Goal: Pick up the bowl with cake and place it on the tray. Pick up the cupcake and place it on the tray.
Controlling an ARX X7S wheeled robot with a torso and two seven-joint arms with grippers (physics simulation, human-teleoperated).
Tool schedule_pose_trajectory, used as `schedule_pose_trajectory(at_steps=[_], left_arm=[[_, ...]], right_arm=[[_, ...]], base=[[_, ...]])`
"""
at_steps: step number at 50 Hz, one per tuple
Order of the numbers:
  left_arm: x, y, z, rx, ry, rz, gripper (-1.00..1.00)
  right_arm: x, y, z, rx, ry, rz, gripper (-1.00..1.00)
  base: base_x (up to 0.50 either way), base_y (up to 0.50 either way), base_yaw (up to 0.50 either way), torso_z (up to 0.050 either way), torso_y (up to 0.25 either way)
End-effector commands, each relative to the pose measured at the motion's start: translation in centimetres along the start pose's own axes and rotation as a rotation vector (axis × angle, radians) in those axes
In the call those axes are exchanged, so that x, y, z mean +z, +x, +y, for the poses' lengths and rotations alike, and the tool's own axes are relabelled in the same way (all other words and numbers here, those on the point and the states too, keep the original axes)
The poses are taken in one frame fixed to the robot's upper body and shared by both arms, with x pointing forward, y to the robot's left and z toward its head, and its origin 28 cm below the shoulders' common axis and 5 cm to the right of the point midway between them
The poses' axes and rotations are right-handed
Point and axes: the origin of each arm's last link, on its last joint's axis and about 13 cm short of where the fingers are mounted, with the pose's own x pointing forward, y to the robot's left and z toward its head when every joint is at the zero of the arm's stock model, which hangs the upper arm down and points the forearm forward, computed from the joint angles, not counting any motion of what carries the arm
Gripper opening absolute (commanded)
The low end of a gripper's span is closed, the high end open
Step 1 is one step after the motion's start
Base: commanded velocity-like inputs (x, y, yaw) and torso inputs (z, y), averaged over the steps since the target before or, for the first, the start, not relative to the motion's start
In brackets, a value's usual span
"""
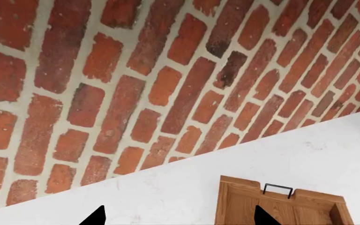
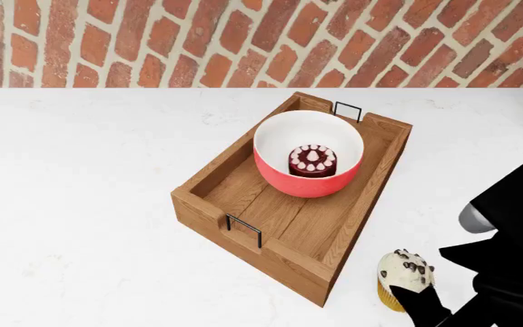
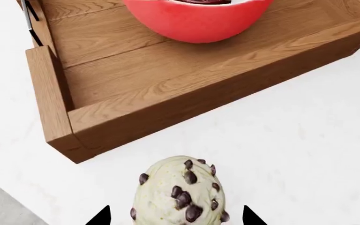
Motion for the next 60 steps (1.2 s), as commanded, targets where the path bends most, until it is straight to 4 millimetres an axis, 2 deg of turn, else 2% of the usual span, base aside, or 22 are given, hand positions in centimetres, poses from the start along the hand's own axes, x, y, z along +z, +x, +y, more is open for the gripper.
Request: schedule_pose_trajectory(at_steps=[1, 31, 32, 44, 51, 60], left_arm=[[-0.2, 0.1, 0.1, 0.0, 0.003, 0.004, 1.0], [-0.6, 0.5, 0.4, 0.006, 0.009, 0.011, 1.0], [-0.6, 0.5, 0.4, 0.006, 0.009, 0.012, 1.0], [-0.5, 0.2, 0.6, 0.013, 0.007, 0.008, 1.0], [-0.4, 0.0, 0.6, 0.016, 0.006, 0.005, 1.0], [-0.7, -0.2, 0.8, 0.037, 0.003, 0.005, 1.0]], right_arm=[[-0.8, 0.7, 0.3, 0.02, 0.006, 0.043, 1.0], [-1.0, 2.2, -0.5, -0.005, 0.032, 0.05, 1.0], [-0.9, 2.3, -0.5, -0.008, 0.031, 0.047, -1.0], [-1.1, 1.6, -0.2, 0.048, -0.029, 0.055, -1.0], [-1.0, 0.1, -0.4, 0.036, -0.033, 0.048, -1.0], [1.6, -2.2, -1.3, -0.033, -0.047, -0.108, -1.0]], base=[[0.0, 0.0, 0.0, 0.0, 0.0], [0.0, 0.0, 0.0, 0.0, 0.0], [0.0, 0.0, 0.0, 0.0, 0.0], [0.0, 0.0, 0.0, 0.0, 0.0], [0.0, 0.0, 0.0, 0.0, 0.0], [0.0, 0.0, 0.0, 0.0, 0.0]])
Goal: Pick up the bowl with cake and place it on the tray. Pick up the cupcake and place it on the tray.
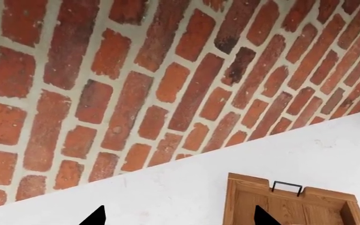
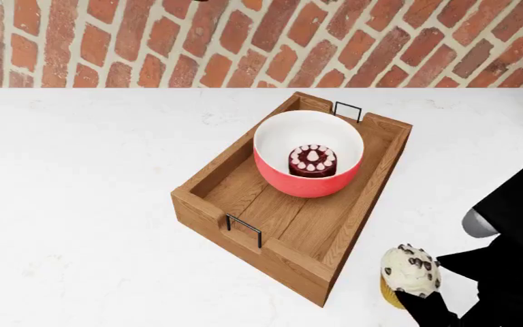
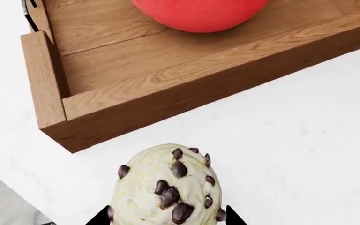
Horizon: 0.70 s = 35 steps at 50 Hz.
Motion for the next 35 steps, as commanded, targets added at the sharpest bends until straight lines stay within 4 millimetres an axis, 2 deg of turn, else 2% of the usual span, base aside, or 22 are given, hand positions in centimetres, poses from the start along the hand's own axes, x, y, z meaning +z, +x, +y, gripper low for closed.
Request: schedule_pose_trajectory(at_steps=[1, 14, 22, 35], left_arm=[[-0.2, -0.2, 0.2, 0.019, -0.002, 0.0, 1.0], [-0.4, -0.4, 0.5, 0.033, -0.002, 0.007, 1.0], [-0.5, -0.6, 0.6, 0.037, -0.004, 0.006, 1.0], [-0.7, -0.7, 0.7, 0.042, -0.007, 0.008, 1.0]], right_arm=[[2.3, -2.5, -0.6, -0.053, -0.032, -0.137, -1.0], [6.3, -4.1, 0.5, -0.03, -0.133, -0.185, -1.0], [7.1, -5.1, 1.3, -0.007, -0.17, -0.181, -1.0], [10.2, -5.5, 2.5, 0.05, -0.258, -0.204, -1.0]], base=[[0.0, 0.0, 0.0, 0.0, 0.0], [0.0, 0.0, 0.0, 0.0, 0.0], [0.0, 0.0, 0.0, 0.0, 0.0], [0.0, 0.0, 0.0, 0.0, 0.0]])
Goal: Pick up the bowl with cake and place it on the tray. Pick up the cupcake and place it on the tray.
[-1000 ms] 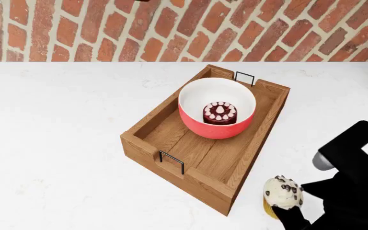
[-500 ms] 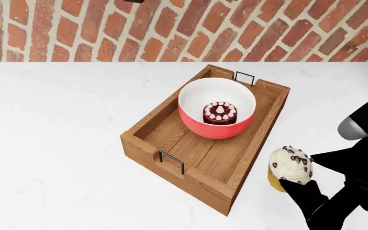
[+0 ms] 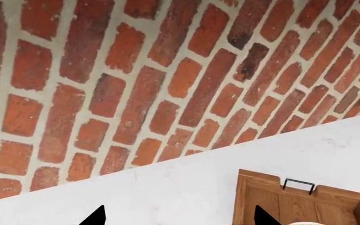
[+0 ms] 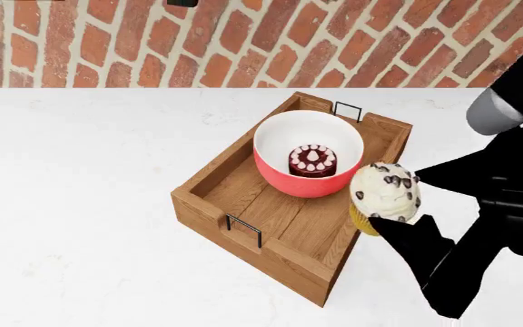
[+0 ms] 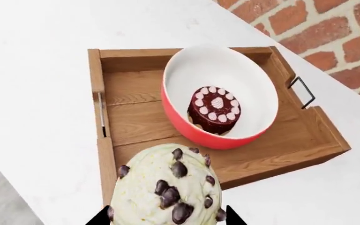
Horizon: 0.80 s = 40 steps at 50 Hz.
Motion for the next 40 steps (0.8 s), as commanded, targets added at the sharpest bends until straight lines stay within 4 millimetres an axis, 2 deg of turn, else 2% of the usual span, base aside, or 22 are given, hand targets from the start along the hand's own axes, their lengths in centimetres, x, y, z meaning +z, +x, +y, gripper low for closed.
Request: schedule_pose_trajectory(at_steps=[1, 15, 23, 35, 40], left_arm=[[-0.2, -0.1, 0.1, 0.004, -0.003, 0.001, 1.0], [-0.4, -0.1, 0.4, 0.0, -0.003, 0.001, 1.0], [-0.4, 0.0, 0.4, 0.001, -0.005, 0.002, 1.0], [-0.7, 0.0, 0.5, 0.006, -0.005, 0.008, 1.0], [-0.7, 0.0, 0.5, 0.009, -0.006, 0.009, 1.0]], right_arm=[[2.8, -0.2, 0.7, 0.039, -0.092, -0.027, -1.0], [3.9, 1.7, 1.3, 0.126, -0.158, -0.027, -1.0], [4.2, 3.2, 0.9, 0.141, -0.159, -0.015, -1.0], [3.8, 5.4, 0.0, 0.125, -0.143, 0.0, -1.0], [3.5, 5.6, 0.0, 0.129, -0.14, 0.009, -1.0]], base=[[0.0, 0.0, 0.0, 0.0, 0.0], [0.0, 0.0, 0.0, 0.0, 0.001], [0.0, 0.0, 0.0, 0.001, 0.0], [0.0, 0.0, 0.0, 0.0, 0.0], [0.0, 0.0, 0.0, 0.0, 0.0]])
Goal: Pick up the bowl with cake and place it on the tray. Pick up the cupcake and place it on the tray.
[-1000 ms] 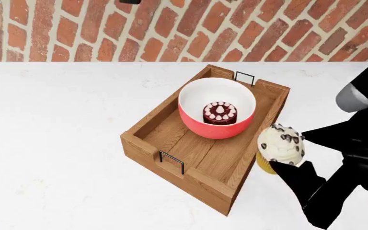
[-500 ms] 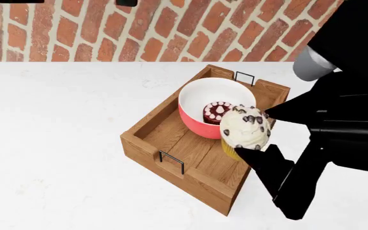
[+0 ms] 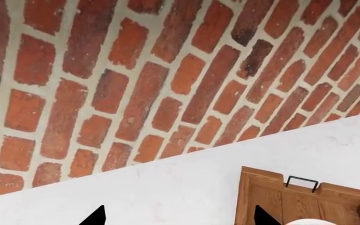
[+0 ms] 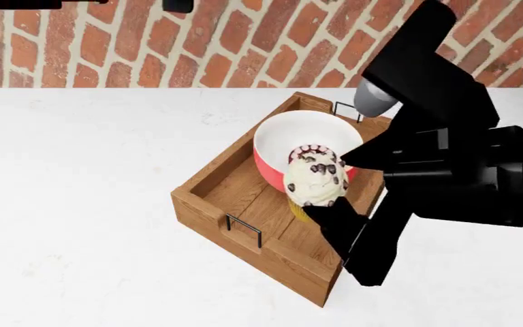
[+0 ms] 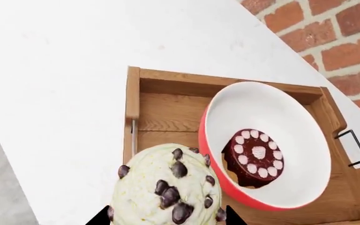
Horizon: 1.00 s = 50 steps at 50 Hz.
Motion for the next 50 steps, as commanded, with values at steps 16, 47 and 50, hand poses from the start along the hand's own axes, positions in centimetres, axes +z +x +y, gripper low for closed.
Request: schedule_pose_trajectory(at_steps=[16, 47, 50], left_arm=[[-0.3, 0.0, 0.2, 0.009, -0.007, 0.004, 1.0], [-0.4, 0.2, 0.2, 0.006, -0.006, 0.008, 1.0], [-0.4, 0.2, 0.3, 0.007, -0.007, 0.008, 1.0]], right_arm=[[-0.7, 0.9, -0.8, -0.022, 0.028, 0.008, -1.0], [-2.1, 2.7, -1.1, 0.006, 0.056, 0.057, -1.0], [-2.0, 3.0, -1.2, 0.007, 0.057, 0.051, -1.0]], base=[[0.0, 0.0, 0.0, 0.0, 0.0], [0.0, 0.0, 0.0, 0.0, 0.0], [0.0, 0.0, 0.0, 0.0, 0.0]])
